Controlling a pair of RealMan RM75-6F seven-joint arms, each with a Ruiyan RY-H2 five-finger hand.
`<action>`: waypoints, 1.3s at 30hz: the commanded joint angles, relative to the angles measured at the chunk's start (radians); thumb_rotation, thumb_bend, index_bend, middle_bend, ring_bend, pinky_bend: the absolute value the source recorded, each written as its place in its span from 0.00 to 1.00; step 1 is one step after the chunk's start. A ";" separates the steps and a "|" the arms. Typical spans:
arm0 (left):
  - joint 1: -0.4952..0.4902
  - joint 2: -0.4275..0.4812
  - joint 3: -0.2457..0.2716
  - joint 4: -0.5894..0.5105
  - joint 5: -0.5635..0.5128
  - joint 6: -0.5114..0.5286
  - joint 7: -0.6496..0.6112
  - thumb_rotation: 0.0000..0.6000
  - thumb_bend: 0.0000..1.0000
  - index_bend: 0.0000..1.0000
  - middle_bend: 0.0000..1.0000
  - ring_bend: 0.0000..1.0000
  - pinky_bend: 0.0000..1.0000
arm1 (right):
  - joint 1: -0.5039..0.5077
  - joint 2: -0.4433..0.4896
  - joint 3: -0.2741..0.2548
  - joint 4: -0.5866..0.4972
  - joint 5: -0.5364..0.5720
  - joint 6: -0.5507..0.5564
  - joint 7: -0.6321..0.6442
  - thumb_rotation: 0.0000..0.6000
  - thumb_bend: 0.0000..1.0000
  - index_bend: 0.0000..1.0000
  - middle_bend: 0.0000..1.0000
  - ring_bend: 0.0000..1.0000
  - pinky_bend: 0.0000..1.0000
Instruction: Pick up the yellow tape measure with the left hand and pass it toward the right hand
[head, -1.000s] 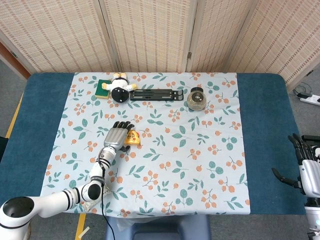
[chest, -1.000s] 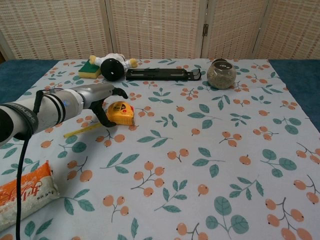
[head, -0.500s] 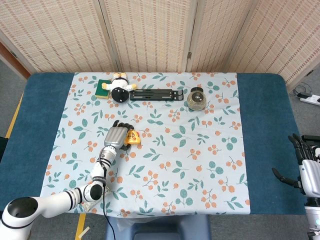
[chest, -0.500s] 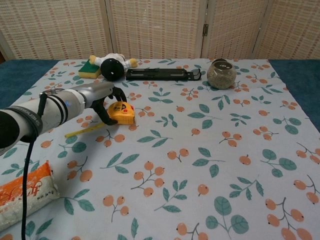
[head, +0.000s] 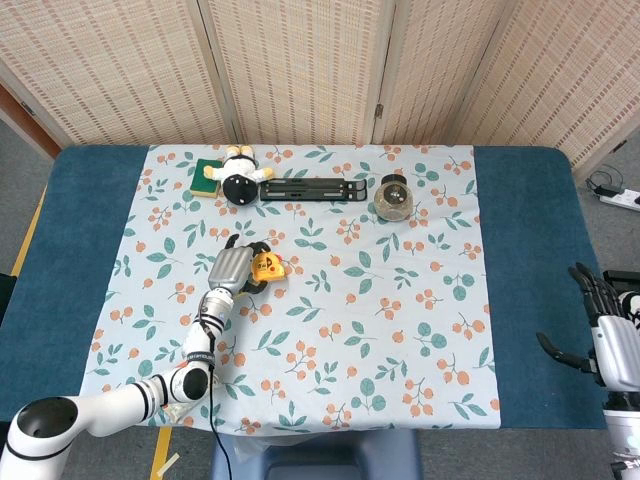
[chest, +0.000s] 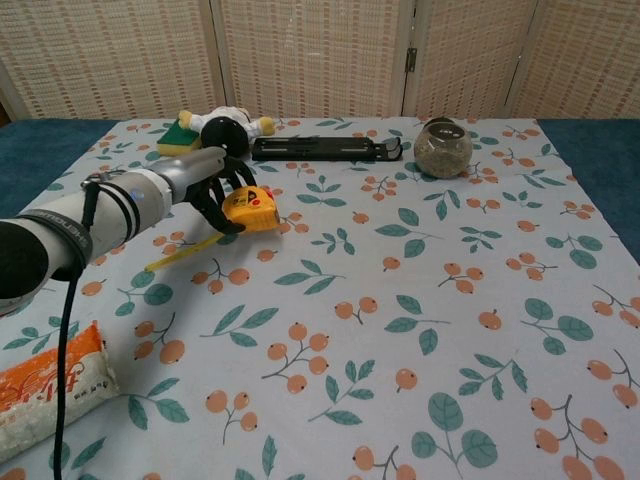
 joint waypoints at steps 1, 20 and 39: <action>0.029 0.069 -0.039 -0.150 0.016 0.013 -0.058 1.00 0.37 0.56 0.52 0.41 0.08 | 0.036 -0.011 0.012 -0.039 -0.031 -0.020 -0.027 1.00 0.29 0.00 0.07 0.06 0.03; -0.004 0.210 -0.094 -0.606 -0.127 0.167 0.078 1.00 0.37 0.56 0.52 0.41 0.08 | 0.342 -0.236 0.127 -0.193 0.070 -0.292 -0.270 1.00 0.29 0.00 0.00 0.00 0.00; -0.064 0.183 -0.126 -0.660 -0.267 0.217 0.089 1.00 0.37 0.56 0.52 0.41 0.08 | 0.497 -0.441 0.204 -0.126 0.235 -0.328 -0.466 1.00 0.29 0.00 0.00 0.00 0.00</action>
